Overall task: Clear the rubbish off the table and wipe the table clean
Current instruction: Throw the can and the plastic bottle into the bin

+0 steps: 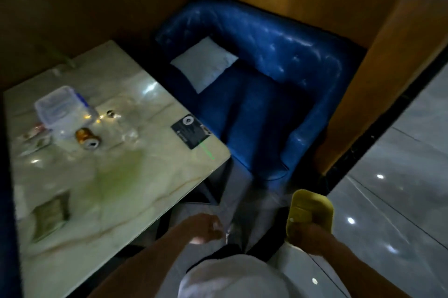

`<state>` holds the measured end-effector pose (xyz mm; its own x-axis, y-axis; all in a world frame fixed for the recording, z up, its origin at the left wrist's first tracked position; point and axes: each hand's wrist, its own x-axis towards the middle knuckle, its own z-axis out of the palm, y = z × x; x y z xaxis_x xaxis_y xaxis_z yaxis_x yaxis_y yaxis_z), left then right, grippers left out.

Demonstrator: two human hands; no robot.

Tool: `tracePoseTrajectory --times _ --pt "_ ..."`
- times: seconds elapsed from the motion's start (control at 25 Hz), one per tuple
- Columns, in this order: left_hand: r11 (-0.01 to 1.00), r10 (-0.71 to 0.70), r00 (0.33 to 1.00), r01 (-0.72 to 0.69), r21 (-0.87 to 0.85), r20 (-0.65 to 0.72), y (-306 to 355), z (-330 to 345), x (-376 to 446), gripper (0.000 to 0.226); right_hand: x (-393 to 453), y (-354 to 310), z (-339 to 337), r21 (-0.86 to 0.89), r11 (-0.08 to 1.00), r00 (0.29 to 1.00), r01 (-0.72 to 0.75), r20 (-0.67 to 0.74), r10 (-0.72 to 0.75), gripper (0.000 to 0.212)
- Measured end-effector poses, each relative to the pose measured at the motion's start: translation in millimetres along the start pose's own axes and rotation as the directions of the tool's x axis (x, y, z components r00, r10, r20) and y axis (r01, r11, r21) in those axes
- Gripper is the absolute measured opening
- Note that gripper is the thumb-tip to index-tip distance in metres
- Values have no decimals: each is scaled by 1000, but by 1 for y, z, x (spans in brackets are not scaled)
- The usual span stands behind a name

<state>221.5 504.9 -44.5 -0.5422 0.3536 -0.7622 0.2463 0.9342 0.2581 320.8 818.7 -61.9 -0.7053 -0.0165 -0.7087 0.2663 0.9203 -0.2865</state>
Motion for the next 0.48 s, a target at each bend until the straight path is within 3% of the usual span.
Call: tracePoseTrajectory --times 0.16,0.48 --pt "986 -116 993 114 -120 -10 -47 12 -36 46 20 -37 4 -62 988 989 141 56 -138 29" --pt "894 -319 945 276 -353 -68 -144 43 -101 39 50 -166 -2 -258 915 946 309 183 -268 20"
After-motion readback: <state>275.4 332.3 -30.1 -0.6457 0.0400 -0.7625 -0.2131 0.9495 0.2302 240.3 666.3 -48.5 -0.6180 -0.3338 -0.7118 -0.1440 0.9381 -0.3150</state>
